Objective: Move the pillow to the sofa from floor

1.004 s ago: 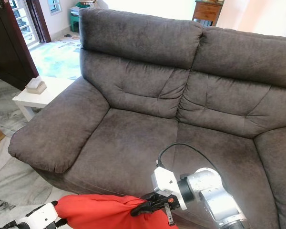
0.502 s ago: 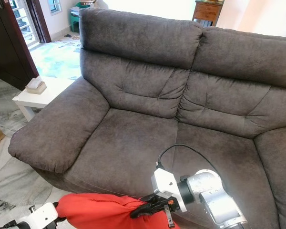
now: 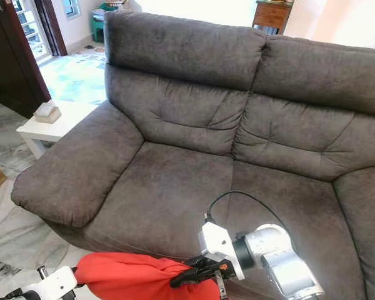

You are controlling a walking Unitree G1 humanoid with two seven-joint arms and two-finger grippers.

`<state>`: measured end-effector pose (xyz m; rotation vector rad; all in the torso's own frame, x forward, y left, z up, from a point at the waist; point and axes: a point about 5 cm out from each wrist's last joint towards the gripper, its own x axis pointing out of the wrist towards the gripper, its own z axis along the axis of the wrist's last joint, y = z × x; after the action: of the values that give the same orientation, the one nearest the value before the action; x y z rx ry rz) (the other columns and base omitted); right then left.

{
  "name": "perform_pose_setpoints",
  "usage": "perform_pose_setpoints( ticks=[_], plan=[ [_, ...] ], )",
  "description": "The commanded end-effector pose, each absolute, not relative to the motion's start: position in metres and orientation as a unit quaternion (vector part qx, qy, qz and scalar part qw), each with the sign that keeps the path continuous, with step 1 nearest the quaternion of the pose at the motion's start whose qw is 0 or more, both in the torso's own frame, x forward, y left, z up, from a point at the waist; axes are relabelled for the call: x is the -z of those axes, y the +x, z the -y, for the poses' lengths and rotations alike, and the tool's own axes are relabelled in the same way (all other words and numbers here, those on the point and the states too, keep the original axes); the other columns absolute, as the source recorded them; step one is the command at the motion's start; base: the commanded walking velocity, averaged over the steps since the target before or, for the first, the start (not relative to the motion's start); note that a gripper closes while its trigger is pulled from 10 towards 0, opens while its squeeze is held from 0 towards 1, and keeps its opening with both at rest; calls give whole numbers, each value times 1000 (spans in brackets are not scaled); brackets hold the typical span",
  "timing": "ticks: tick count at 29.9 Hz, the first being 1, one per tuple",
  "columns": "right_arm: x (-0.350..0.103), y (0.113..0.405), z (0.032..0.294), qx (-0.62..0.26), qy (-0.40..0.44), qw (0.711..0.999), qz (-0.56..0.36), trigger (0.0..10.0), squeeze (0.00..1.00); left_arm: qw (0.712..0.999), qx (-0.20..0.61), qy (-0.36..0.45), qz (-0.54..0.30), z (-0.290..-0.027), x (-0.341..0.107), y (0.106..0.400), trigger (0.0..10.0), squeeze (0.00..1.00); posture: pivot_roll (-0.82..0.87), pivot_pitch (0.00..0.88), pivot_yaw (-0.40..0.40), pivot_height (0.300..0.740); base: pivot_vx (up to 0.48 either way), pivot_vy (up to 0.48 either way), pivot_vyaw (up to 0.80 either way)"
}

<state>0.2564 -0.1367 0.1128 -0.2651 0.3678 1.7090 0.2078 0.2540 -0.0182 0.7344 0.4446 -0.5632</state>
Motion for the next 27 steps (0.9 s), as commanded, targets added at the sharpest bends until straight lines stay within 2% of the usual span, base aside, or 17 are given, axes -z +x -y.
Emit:
perform_pose_setpoints(
  ticks=[1, 14, 17, 21, 23, 25, 26, 27],
  plan=[
    [-129, 255, 129, -762, -115, 627, -112, 10000, 0, 871, 266, 351, -219, -256, 21, 203, 0, 0, 135, 106, -55, 740, 0, 0, 0],
    [-120, 254, 131, -750, -108, 641, -121, 10000, 0, 905, 179, 342, -179, -259, 12, 213, 0, 0, 141, 106, -50, 740, 0, 0, 0],
    [-116, 256, 133, -736, -109, 657, -124, 10000, 0, 920, 139, 335, -151, -262, 2, 222, 0, 0, 142, 105, -49, 740, 0, 0, 0],
    [-100, 261, 138, -680, -99, 718, -115, 10000, 0, 956, 60, 279, -69, -256, -24, 244, 0, 0, 153, 109, -50, 740, 0, 0, 0],
    [-99, 261, 137, -664, -77, 736, -102, 10000, 0, 963, 50, 263, -44, -250, -32, 251, 0, 0, 149, 109, -49, 740, 0, 0, 0],
    [-93, 265, 138, -624, -46, 775, -93, 10000, 0, 974, 20, 225, -5, -240, -46, 261, 0, 0, 145, 107, -49, 740, 0, 0, 0],
    [-93, 265, 138, -624, -46, 775, -93, 10000, 0, 974, 20, 225, -5, -240, -46, 261, 0, 0, 145, 107, -49, 740, 0, 0, 0],
    [-88, 268, 140, -585, -33, 805, -95, 10000, 0, 978, 5, 206, 16, -233, -55, 266, 0, 0, 145, 106, -49, 740, 0, 0, 0]
  ],
)
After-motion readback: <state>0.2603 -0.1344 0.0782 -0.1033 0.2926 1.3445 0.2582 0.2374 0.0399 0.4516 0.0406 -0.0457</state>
